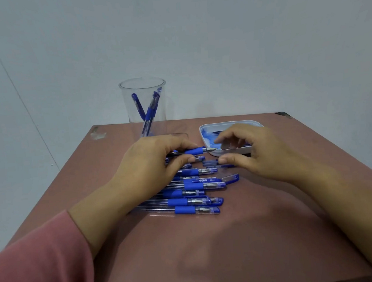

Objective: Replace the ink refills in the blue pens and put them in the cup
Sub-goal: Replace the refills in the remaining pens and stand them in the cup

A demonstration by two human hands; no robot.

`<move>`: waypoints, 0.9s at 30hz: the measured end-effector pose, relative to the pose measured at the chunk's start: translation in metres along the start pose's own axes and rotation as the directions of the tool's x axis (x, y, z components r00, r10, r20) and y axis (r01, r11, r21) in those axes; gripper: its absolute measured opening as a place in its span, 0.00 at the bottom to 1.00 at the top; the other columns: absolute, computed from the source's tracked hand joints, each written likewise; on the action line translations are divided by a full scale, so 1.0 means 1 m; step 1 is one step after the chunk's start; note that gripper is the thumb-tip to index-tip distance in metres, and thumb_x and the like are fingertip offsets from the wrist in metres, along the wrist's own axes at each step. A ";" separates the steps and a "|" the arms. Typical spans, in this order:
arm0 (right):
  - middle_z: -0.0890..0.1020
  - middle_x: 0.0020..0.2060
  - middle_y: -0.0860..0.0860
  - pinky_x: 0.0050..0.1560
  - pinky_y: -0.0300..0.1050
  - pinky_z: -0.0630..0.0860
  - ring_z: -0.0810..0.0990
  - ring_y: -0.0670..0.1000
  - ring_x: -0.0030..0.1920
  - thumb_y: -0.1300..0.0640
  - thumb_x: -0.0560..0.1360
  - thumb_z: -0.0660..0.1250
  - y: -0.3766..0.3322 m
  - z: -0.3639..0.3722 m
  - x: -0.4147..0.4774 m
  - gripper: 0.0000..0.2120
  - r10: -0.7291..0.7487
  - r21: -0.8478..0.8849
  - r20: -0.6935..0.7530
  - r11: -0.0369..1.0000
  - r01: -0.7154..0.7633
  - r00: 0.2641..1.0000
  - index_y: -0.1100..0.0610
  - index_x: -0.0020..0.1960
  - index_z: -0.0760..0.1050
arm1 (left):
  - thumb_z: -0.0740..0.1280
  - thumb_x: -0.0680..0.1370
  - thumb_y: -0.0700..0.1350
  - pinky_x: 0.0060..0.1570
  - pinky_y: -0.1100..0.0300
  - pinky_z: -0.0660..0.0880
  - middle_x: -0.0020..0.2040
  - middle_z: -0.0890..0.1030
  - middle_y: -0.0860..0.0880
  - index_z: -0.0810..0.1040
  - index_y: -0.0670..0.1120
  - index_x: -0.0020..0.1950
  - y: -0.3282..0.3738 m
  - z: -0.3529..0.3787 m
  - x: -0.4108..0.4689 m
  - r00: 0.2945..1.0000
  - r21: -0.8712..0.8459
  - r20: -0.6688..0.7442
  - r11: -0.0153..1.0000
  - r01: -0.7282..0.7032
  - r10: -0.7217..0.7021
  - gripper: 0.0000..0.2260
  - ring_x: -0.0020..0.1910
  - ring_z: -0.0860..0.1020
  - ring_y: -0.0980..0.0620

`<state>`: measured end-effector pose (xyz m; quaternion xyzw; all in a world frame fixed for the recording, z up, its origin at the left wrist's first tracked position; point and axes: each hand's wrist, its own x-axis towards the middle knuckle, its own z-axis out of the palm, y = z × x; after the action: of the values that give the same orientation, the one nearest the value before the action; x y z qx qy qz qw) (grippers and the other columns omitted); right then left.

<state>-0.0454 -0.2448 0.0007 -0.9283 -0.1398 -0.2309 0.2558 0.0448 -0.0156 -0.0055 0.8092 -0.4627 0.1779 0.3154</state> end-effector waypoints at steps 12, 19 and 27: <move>0.77 0.44 0.39 0.50 0.40 0.74 0.76 0.39 0.49 0.46 0.71 0.73 0.008 -0.013 -0.008 0.05 0.155 -0.129 0.358 0.985 -0.116 0.921 0.40 0.46 0.80 | 0.69 0.74 0.54 0.46 0.71 0.73 0.42 0.75 0.73 0.81 0.60 0.57 -0.001 -0.001 0.001 1.000 -0.011 0.021 1.000 0.004 -0.004 0.12 0.45 0.76 0.71; 0.81 0.41 0.38 0.44 0.35 0.75 0.79 0.43 0.43 0.54 0.74 0.71 0.003 -0.028 -0.007 0.04 0.196 0.011 0.182 0.980 -0.201 0.964 0.46 0.46 0.78 | 0.70 0.74 0.53 0.47 0.66 0.76 0.41 0.74 0.74 0.81 0.60 0.57 0.000 -0.002 0.002 0.999 -0.015 0.032 1.000 0.000 0.001 0.11 0.46 0.77 0.69; 0.80 0.46 0.35 0.48 0.30 0.73 0.79 0.41 0.48 0.55 0.74 0.70 -0.009 -0.010 -0.004 0.09 0.085 0.090 0.072 0.992 -0.091 0.994 0.41 0.47 0.77 | 0.70 0.74 0.54 0.47 0.60 0.78 0.44 0.80 0.66 0.81 0.60 0.56 0.001 -0.001 0.000 0.999 -0.041 0.040 0.999 0.001 0.001 0.11 0.46 0.78 0.65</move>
<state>-0.0561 -0.2438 0.0101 -0.9280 -0.1178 -0.1807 0.3037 0.0437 -0.0154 -0.0048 0.8060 -0.4723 0.1524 0.3226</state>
